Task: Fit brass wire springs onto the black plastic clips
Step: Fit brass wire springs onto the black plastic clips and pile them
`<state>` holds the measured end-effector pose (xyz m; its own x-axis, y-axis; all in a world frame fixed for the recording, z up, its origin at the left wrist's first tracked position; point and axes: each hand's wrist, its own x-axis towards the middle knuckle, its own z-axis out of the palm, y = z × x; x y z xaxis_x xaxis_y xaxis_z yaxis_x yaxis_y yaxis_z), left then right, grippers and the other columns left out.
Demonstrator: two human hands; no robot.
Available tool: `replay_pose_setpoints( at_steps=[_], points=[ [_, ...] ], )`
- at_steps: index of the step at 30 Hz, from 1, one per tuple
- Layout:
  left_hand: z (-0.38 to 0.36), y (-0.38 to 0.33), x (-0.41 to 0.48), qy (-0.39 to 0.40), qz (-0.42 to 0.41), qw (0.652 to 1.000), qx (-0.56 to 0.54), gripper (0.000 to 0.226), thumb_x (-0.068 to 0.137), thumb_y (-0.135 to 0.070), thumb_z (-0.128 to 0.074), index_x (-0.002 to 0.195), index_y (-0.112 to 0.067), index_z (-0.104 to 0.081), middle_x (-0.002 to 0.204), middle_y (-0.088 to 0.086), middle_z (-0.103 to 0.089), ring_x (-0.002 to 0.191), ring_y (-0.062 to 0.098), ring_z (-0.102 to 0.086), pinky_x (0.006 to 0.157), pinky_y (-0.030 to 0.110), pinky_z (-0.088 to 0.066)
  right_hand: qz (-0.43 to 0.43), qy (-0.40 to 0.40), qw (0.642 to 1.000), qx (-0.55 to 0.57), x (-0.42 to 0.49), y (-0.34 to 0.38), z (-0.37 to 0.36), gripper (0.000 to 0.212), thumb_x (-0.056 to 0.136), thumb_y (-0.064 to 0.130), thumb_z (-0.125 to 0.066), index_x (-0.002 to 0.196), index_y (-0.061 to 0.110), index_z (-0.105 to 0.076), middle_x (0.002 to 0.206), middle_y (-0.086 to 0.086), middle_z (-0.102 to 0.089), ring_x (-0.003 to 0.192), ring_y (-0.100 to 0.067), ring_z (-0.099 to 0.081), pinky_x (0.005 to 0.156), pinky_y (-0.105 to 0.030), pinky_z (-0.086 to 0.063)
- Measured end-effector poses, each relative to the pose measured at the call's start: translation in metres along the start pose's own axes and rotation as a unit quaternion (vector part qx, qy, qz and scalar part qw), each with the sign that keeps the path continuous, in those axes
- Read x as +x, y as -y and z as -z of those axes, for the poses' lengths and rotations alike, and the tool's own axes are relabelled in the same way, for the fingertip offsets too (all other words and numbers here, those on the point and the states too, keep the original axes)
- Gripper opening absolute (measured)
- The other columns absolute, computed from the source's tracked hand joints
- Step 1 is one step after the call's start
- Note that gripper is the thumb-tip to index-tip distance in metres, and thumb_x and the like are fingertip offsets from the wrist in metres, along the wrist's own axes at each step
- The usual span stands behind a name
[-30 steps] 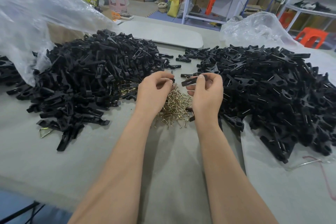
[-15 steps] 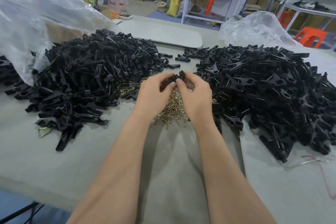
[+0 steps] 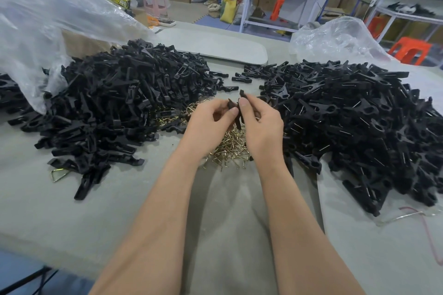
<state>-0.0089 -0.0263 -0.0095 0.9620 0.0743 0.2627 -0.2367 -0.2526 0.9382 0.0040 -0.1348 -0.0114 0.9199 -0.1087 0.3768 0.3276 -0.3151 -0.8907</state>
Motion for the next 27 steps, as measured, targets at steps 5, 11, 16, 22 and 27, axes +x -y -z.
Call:
replay_pose_setpoints(
  at_steps=[5,11,16,22,27],
  points=[
    [0.003,0.003,0.002,-0.026,0.027,0.998,-0.053,0.015,0.094,-0.007,-0.056,0.096,-0.018,-0.065,0.081,0.000,-0.066,0.071,0.005,-0.061,0.073,0.019,-0.053,-0.002,0.093,0.996,-0.016,0.005,-0.003,0.002,0.040,0.096,0.004,-0.045,0.134,0.015,-0.053,0.111,0.003,-0.062,0.099,-0.002,-0.055,0.087,-0.005,-0.040],
    [0.002,0.006,0.004,-0.032,0.019,0.999,0.010,0.019,0.094,-0.010,-0.056,0.098,-0.028,-0.063,0.088,0.005,-0.064,0.080,0.015,-0.054,0.087,0.040,-0.048,-0.012,0.092,0.996,-0.012,0.004,-0.006,0.001,0.039,0.096,0.007,-0.049,0.134,0.017,-0.054,0.106,0.005,-0.060,0.099,-0.005,-0.056,0.088,-0.011,-0.041],
    [0.002,0.008,0.006,-0.049,0.023,0.998,0.014,0.014,0.095,-0.013,-0.055,0.103,-0.018,-0.065,0.089,-0.006,-0.064,0.080,0.008,-0.056,0.089,0.034,-0.050,-0.001,0.081,0.995,-0.053,0.002,-0.005,0.002,0.038,0.097,0.010,-0.047,0.133,0.020,-0.054,0.112,0.002,-0.060,0.103,-0.009,-0.056,0.091,-0.017,-0.040],
    [0.001,0.010,0.007,-0.059,0.019,0.998,0.002,0.023,0.093,-0.013,-0.058,0.114,-0.008,-0.066,0.095,0.003,-0.069,0.087,0.015,-0.062,0.091,0.044,-0.051,-0.001,0.107,0.993,-0.057,0.000,-0.001,-0.001,0.037,0.097,0.009,-0.048,0.132,0.018,-0.056,0.113,0.000,-0.059,0.103,-0.015,-0.057,0.098,-0.029,-0.044],
    [0.002,0.010,0.006,-0.067,0.051,0.991,-0.108,0.017,0.092,-0.008,-0.059,0.107,-0.010,-0.066,0.089,0.001,-0.070,0.084,0.009,-0.068,0.077,0.024,-0.056,-0.059,0.060,0.996,0.043,0.002,-0.001,0.003,0.015,0.093,0.008,-0.056,0.102,0.020,-0.059,0.096,0.002,-0.065,0.094,-0.018,-0.064,0.089,-0.035,-0.052]
  ],
)
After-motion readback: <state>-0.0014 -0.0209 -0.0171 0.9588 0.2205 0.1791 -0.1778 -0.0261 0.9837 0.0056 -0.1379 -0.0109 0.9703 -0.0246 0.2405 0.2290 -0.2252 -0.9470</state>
